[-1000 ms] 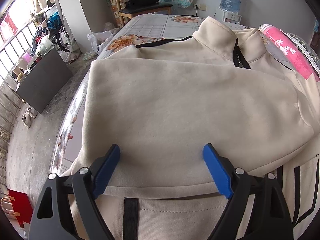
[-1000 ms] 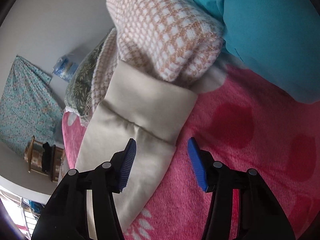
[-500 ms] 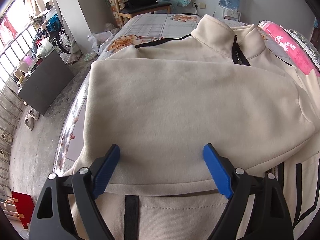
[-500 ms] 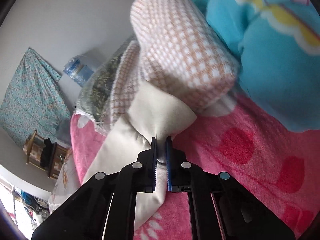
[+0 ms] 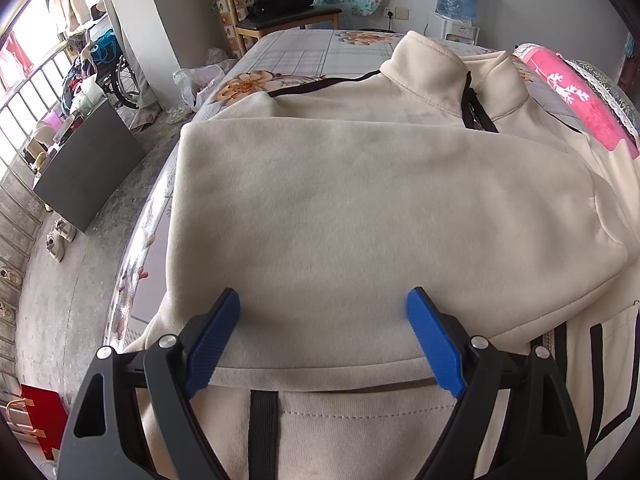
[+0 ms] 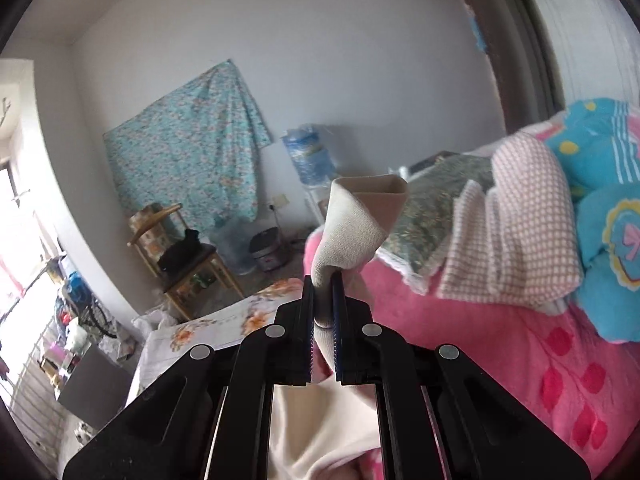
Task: Fold large clothes
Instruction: 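Grasp the other sleeve with the right tool and lift it off the blanket, then fold the held sleeve across the jacket body with the right tool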
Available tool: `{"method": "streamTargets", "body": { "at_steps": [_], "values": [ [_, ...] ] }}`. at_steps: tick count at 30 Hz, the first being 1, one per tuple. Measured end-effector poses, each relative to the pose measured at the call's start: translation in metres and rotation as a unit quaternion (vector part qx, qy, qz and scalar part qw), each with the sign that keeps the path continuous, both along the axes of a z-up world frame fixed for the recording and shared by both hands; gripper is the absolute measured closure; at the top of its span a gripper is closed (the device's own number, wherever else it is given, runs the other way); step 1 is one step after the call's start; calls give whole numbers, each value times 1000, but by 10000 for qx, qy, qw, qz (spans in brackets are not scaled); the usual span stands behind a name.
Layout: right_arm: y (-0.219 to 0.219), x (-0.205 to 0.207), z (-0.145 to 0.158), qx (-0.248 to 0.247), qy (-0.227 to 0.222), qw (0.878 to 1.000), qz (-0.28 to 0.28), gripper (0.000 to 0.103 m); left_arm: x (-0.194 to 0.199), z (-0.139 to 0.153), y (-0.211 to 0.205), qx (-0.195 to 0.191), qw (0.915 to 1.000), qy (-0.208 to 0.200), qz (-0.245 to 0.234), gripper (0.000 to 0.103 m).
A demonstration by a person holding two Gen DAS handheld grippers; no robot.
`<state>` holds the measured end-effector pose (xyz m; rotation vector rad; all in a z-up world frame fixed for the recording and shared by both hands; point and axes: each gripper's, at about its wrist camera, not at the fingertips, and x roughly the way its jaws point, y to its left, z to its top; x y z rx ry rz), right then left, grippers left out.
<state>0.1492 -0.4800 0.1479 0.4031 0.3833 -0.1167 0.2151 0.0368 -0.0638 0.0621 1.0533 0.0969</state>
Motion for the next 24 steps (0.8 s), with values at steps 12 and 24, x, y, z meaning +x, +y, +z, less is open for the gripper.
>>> {"method": "streamTargets", "body": {
  "at_steps": [12, 24],
  "values": [
    [140, 35, -20, -56, 268, 9839, 1764, 97, -3, 2, 7, -186, 9998, -34, -40, 20],
    [272, 49, -134, -776, 1834, 9452, 2589, 95, -47, 49, 49, -1041, 9917, -715, -245, 28]
  ]
}}
